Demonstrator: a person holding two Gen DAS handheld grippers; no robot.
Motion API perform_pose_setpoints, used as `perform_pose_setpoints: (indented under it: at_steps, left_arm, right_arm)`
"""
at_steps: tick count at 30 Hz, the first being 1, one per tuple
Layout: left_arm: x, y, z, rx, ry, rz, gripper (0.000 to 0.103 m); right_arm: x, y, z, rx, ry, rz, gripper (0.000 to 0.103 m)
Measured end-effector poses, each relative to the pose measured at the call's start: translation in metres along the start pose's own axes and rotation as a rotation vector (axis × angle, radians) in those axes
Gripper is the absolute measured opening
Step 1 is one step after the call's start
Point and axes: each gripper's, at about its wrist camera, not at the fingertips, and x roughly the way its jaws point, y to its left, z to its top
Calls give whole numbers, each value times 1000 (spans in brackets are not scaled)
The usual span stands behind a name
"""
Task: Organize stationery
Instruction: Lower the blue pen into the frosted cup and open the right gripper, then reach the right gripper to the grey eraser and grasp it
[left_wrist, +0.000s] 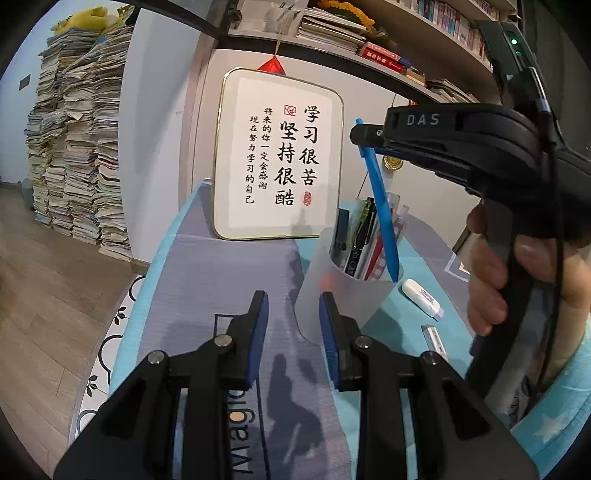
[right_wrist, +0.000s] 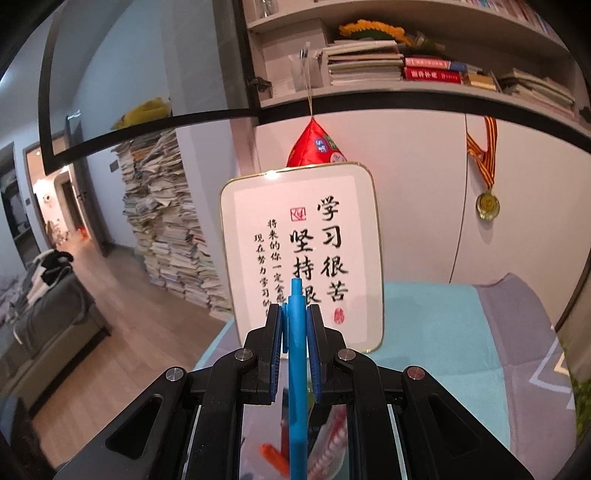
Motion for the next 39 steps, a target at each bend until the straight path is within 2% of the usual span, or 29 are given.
perform_pose_setpoints:
  at_steps: [6,10,19,26,31,35,39]
  left_arm:
    - [5,5,2,-20,6,21,26]
    - [5,8,4,-34,-4,39,38]
    - [5,6,4,-14,-4,35,39]
    - [3,6,4,-16,-3,31,39]
    - [3,2,4,-13,7,23,39]
    - [-1,-2,3,3,4,16,39]
    - [-2,-9,1,22,13,7,39]
  right_arm:
    - [10,-3,-1,-4,-26,-23,14]
    - [15,-10,-3,21,-26,-20,14]
    - [7,-11,-13,6,-11,2,14]
    - [-6,-23,-22,61,89,39,14]
    - [-24,-21,-30,18,127,24,14]
    - [-32,-28,-36,38,167,38,14]
    - [-50,-52,-43,72,203,-21,14]
